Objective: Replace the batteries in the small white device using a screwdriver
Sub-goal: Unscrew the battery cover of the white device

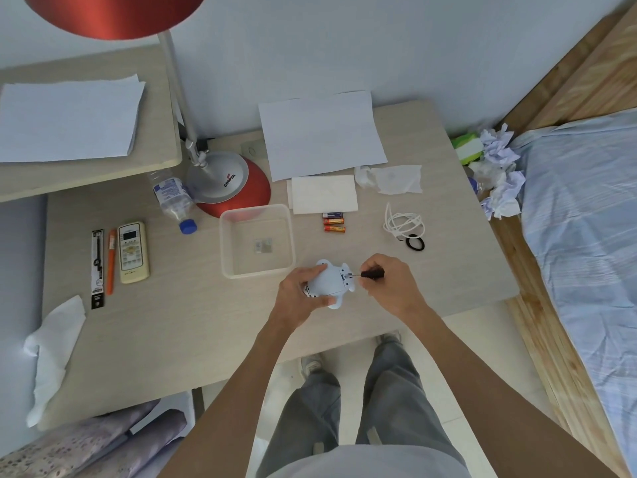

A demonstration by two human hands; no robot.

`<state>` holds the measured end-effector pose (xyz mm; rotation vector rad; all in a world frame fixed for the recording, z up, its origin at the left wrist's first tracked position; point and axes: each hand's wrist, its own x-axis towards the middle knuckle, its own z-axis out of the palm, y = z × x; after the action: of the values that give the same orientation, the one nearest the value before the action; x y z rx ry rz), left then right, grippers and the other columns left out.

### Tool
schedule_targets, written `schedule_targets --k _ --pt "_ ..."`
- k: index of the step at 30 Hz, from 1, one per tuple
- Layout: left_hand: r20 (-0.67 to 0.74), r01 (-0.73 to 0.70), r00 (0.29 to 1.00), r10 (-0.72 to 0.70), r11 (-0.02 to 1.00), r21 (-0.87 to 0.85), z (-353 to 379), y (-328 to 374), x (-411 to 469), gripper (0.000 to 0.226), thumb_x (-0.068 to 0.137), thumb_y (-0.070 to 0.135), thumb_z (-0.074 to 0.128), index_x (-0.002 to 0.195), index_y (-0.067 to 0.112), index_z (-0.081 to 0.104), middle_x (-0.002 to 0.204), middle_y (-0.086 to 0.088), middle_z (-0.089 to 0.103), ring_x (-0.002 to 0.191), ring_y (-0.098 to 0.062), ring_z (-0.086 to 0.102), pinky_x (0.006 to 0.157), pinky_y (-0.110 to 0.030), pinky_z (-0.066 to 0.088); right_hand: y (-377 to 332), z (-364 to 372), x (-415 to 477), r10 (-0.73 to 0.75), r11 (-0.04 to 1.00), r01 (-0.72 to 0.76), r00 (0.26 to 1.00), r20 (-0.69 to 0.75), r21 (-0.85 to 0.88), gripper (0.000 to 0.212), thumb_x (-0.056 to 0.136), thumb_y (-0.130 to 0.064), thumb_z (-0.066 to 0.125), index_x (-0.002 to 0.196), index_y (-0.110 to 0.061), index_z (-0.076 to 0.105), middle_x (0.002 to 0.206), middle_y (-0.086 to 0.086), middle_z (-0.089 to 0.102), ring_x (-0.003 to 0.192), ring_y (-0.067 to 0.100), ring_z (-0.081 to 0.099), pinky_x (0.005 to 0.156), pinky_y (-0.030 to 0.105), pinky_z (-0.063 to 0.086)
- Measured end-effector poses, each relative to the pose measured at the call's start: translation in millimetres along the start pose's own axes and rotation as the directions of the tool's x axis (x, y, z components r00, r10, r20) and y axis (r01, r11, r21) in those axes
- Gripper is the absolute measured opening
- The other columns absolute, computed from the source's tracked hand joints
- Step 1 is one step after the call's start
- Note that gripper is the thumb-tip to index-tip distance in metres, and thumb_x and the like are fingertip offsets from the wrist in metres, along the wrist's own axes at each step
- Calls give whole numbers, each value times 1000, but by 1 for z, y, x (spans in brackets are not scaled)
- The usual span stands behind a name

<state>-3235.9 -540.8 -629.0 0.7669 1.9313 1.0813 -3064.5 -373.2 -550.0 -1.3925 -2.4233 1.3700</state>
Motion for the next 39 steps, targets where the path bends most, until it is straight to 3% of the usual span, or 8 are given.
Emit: schedule_targets --k 9,15,18,23,27,32,36,39 --pt "6 21 1000 -21 999 -30 -1 1 0 81 67 31 105 141 29 72 130 6 67 119 -17 65 98 -33 61 1 1 1 127 992 -127 992 -10 0 25 99 -41 77 94 -17 80 81 -8 75 74 7 69 67 22 48" --pt "13 19 1000 -19 998 -61 -1 3 -1 79 67 31 104 140 30 72 130 6 66 121 -19 65 99 -33 60 2 -6 1 71 994 -70 997 -10 78 2 90 -20 85 91 -21 85 85 -12 81 80 5 75 76 23 57" --pt "14 18 1000 -18 999 -52 -1 4 -2 79 68 32 104 140 30 72 130 5 66 120 -18 64 99 -34 61 3 -8 -1 37 991 -35 999 -13 125 14 87 -13 88 97 -22 86 91 -12 82 81 2 75 78 20 56" --pt "16 27 1000 -26 997 -69 -1 5 -2 79 68 30 104 140 30 72 130 6 66 121 -16 64 100 -32 60 0 -13 -4 74 989 -68 996 -43 129 9 95 -27 82 103 -24 80 89 -9 80 75 4 71 68 18 53" --pt "20 31 999 -30 998 -52 -1 4 -2 79 69 32 103 141 30 71 131 5 65 121 -18 64 99 -30 60 2 -20 -7 93 983 -88 995 -20 160 7 103 -16 70 104 -15 77 87 -2 82 56 16 70 53 22 52" --pt "23 36 999 -35 999 -27 -1 3 -1 80 71 31 103 143 27 70 132 3 65 121 -20 63 101 -39 61 3 -19 -7 91 966 -82 995 -28 246 24 93 8 76 113 -5 77 95 5 82 65 24 75 60 24 61" --pt "28 45 999 -43 998 -44 -1 3 -1 79 70 30 103 142 29 70 132 4 65 121 -20 63 101 -40 61 3 -18 -5 81 924 -71 997 -13 376 36 84 17 80 111 -7 77 101 12 83 87 32 80 76 38 67" --pt "24 47 999 -45 997 -59 -2 4 -1 80 68 30 104 140 31 72 130 5 66 120 -19 64 102 -40 60 1 -17 -2 139 869 -119 990 -5 481 28 91 17 73 104 -8 76 101 20 81 84 41 79 82 47 67"
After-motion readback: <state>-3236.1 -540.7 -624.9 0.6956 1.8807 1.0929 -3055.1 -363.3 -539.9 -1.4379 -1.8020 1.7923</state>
